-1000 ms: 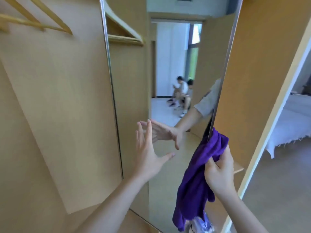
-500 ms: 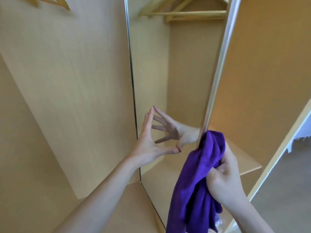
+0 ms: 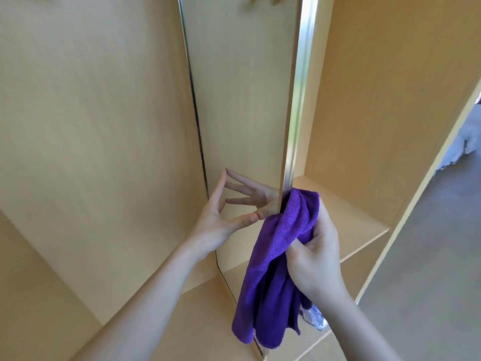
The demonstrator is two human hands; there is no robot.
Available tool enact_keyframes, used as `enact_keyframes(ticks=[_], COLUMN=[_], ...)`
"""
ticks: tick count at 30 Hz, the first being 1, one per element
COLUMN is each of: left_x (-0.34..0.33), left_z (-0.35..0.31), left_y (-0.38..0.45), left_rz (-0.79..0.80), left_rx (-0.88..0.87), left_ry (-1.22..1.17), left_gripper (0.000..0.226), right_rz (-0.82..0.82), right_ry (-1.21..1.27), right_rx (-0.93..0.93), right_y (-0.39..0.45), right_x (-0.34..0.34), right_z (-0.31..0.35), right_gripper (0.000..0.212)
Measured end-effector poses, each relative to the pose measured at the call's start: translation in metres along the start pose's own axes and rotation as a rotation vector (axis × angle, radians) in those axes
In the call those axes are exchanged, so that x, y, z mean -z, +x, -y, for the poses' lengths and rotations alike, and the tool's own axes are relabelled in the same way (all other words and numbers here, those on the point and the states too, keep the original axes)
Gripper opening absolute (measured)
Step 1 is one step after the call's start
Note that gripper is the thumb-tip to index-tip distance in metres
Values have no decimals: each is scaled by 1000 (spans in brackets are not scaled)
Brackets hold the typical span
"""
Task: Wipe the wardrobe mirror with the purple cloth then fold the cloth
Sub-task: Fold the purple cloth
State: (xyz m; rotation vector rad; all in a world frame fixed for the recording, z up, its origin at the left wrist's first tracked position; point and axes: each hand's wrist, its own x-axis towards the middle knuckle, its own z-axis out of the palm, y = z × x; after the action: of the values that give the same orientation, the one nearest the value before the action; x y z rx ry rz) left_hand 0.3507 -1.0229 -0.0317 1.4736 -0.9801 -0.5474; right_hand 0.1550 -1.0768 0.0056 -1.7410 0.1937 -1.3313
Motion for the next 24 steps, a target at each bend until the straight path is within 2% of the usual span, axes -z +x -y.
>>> enact_keyframes(ticks=[4, 10, 17, 20, 24], left_x=[10, 24, 29, 30, 33], left_z=[0, 3, 4, -2, -9], left_y=[13, 29, 36, 35, 26], left_rz=[23, 63, 92, 114, 81], left_rx=[23, 16, 14, 33, 84], left_ry=[36, 51, 57, 58, 73], left_gripper=[128, 128, 126, 126, 113], right_rz=[-86, -169, -192, -195, -220], right_ry=[-24, -174, -364, -404, -416], right_rx=[-103, -172, -212, -237, -291], right_y=[4, -1, -2, -2, -19], right_x=[-15, -33, -42, -44, -48], right_z=[-8, -23, -31, -28, -20], right_gripper=[38, 37, 28, 30, 36])
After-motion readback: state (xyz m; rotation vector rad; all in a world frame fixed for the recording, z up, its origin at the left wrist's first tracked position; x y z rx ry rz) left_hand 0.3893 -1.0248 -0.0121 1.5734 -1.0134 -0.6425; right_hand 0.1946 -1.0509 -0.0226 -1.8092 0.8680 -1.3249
